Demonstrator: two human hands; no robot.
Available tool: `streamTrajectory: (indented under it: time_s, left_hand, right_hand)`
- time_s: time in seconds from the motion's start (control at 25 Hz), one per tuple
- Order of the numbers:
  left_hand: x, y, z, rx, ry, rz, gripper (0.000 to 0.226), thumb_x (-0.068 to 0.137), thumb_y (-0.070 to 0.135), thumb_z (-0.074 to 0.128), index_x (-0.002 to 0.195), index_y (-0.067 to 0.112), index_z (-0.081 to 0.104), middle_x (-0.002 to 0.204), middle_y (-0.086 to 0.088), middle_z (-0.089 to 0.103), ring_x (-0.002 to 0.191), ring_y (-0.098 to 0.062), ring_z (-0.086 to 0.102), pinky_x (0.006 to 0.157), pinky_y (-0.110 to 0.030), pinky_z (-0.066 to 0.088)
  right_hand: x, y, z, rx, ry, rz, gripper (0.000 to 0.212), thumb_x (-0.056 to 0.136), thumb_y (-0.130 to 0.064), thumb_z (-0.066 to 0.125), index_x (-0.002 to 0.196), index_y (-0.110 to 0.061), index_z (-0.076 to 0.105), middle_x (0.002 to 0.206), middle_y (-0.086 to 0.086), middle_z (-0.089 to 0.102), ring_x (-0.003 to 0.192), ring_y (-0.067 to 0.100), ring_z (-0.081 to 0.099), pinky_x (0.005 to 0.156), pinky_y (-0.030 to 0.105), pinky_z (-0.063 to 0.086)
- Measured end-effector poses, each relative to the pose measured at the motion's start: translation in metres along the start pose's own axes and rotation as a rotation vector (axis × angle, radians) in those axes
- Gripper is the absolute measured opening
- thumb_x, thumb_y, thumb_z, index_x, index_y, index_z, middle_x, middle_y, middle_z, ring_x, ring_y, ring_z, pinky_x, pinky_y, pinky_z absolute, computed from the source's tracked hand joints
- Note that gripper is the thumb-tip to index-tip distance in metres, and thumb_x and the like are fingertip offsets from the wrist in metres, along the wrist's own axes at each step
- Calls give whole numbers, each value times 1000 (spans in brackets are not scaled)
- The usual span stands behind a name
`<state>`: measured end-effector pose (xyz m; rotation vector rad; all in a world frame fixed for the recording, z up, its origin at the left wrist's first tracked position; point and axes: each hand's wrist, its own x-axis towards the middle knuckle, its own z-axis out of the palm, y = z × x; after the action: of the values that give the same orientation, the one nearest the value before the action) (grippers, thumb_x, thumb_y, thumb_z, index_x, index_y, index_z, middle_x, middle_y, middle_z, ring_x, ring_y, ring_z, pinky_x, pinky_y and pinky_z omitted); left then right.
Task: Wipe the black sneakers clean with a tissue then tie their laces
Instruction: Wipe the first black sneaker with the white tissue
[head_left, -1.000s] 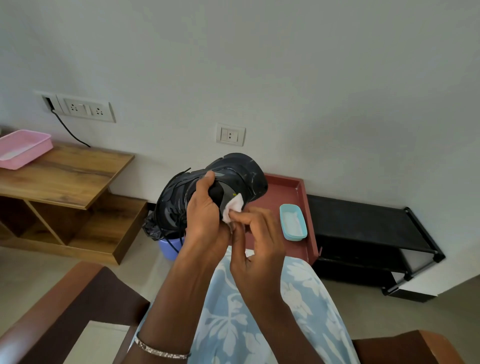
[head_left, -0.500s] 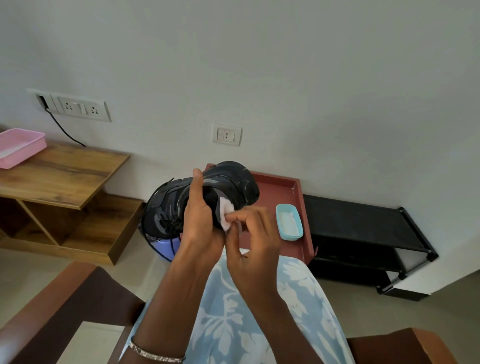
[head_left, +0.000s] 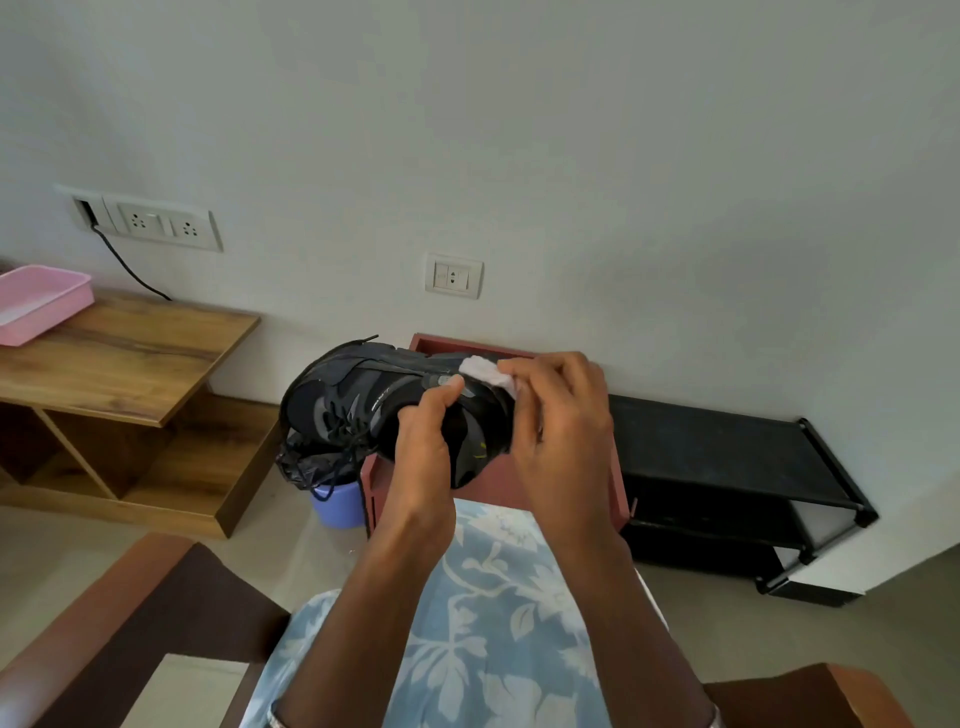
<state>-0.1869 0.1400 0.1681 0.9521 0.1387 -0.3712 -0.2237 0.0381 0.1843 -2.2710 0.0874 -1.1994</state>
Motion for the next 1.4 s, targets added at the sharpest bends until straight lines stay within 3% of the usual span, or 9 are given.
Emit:
streamTrajectory:
  time_s: [0.24, 0.4, 0.56, 0.68, 0.84, 1.0, 1.12, 1.24, 1.4]
  left_hand:
    - [7, 5, -6, -151, -13, -19, 84, 62, 51, 86, 131, 11, 59, 131, -19, 65, 121, -37, 62, 106, -58, 45]
    - [9, 14, -10, -136, 29, 38, 78, 62, 52, 83, 125, 8, 64, 129, -20, 65, 122, -39, 62, 106, -58, 44]
    - [6, 13, -5, -103, -7, 51, 63, 68, 50, 78, 117, 11, 69, 122, -19, 69, 118, -37, 64, 106, -59, 45]
    - [4, 7, -3, -104, 57, 59, 55, 65, 46, 77, 112, 17, 69, 117, -14, 72, 114, -35, 67, 102, -59, 48]
    - [0, 9, -1, -80, 81, 59, 64, 60, 48, 79, 113, 14, 70, 116, -13, 73, 111, -33, 69, 100, -57, 51]
    - [-3, 21, 2, -113, 81, 68, 23, 82, 33, 70, 92, 13, 74, 105, -13, 76, 106, -34, 70, 99, -53, 53]
    - [-5, 27, 5, -153, 83, 39, 18, 91, 24, 62, 79, 15, 72, 81, -7, 77, 86, -30, 70, 92, -46, 54]
    - [-8, 27, 8, -168, 77, 34, 18, 91, 25, 61, 79, 15, 69, 73, -4, 75, 78, -27, 69, 86, -43, 54]
    - [-12, 16, 10, -37, 45, 32, 27, 80, 41, 66, 88, 18, 79, 102, -12, 77, 105, -35, 70, 100, -57, 51]
  right_hand:
    - [-21, -6, 1, 101, 35, 25, 23, 97, 1, 56, 108, -9, 73, 103, 3, 62, 95, 17, 59, 80, 16, 48]
    - [-53, -7, 12, 159, 75, 121, 15, 95, 1, 62, 99, -12, 68, 100, 3, 63, 94, 7, 59, 77, 11, 49]
    - [-22, -12, 2, 181, 167, 72, 18, 93, 11, 60, 95, -3, 72, 97, 7, 62, 91, 16, 61, 78, 14, 47]
    - [5, -18, -3, 149, 100, 48, 24, 92, 6, 57, 99, -8, 75, 97, 4, 62, 90, 22, 63, 76, 20, 50]
    - [19, 1, -13, 190, -75, 45, 28, 95, 2, 59, 104, -16, 78, 97, 0, 63, 92, 13, 63, 76, 12, 46]
    - [-6, 15, -22, 322, -71, 23, 24, 98, 0, 58, 110, -9, 76, 101, 4, 63, 95, 18, 64, 80, 22, 52]
    - [-29, 17, -19, 329, -26, 75, 18, 97, -2, 62, 108, -7, 75, 104, 4, 64, 99, 21, 65, 76, 36, 57]
    - [-25, 11, -21, 207, -7, 20, 17, 93, 2, 66, 105, -6, 75, 102, 4, 65, 96, 15, 64, 76, 25, 55]
    - [1, -13, -20, -52, -96, -37, 18, 89, -4, 65, 103, -10, 76, 99, 3, 65, 92, 16, 58, 74, 9, 42]
